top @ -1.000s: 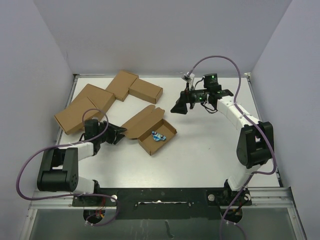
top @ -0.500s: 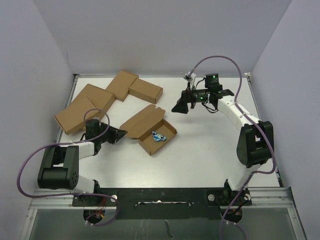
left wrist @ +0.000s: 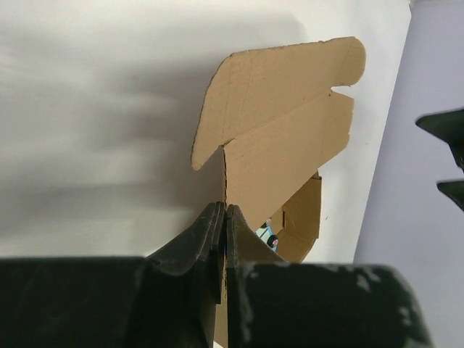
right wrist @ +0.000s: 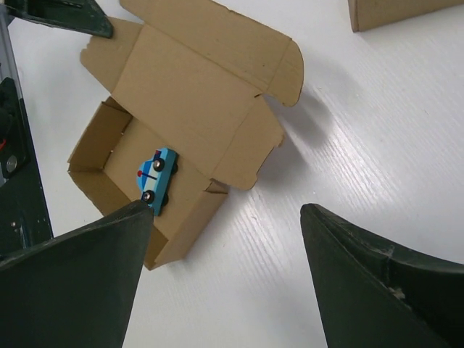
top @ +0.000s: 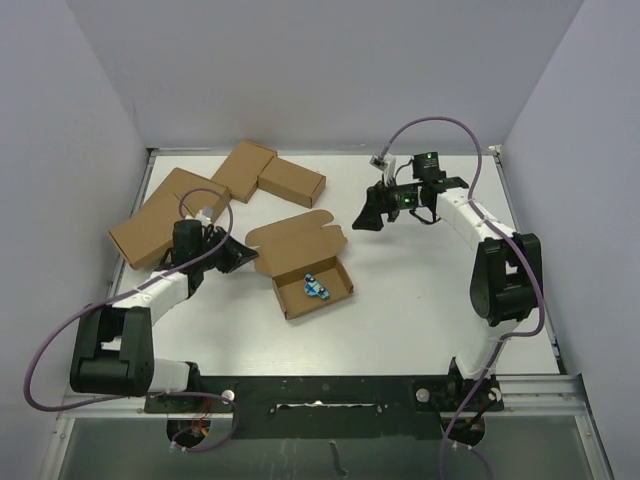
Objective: Fold the paper box
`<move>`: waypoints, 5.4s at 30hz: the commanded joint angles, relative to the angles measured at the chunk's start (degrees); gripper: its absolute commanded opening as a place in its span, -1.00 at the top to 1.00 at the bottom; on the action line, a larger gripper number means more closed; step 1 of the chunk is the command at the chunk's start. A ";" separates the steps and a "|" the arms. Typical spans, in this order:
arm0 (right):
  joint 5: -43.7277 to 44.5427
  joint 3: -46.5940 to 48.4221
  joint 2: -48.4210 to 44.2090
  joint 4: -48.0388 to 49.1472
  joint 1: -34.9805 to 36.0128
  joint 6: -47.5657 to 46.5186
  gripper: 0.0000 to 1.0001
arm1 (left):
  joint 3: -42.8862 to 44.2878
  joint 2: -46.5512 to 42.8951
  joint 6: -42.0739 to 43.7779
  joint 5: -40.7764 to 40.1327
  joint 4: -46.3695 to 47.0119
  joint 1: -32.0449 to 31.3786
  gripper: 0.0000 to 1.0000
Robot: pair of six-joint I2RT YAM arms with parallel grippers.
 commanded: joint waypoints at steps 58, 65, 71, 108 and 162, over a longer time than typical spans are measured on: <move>-5.59 8.77 12.10 -14.49 0.79 -3.32 0.94 | 7.40 -5.94 21.30 -3.30 0.05 -9.79 1.00; -0.17 7.56 6.56 -11.17 1.76 -4.49 1.00 | 9.49 -5.47 21.64 -5.33 -0.71 -10.49 1.00; 7.19 3.88 0.14 -4.55 3.12 -3.93 1.00 | 11.59 -4.91 24.69 -11.70 0.77 -14.38 1.00; 44.77 -14.32 -11.00 31.21 18.79 -1.96 1.00 | 5.01 6.17 41.87 -45.50 32.94 -29.83 1.00; 54.14 -32.54 -17.05 48.26 27.17 6.11 0.98 | -4.02 2.66 31.37 -60.21 30.92 -38.66 1.00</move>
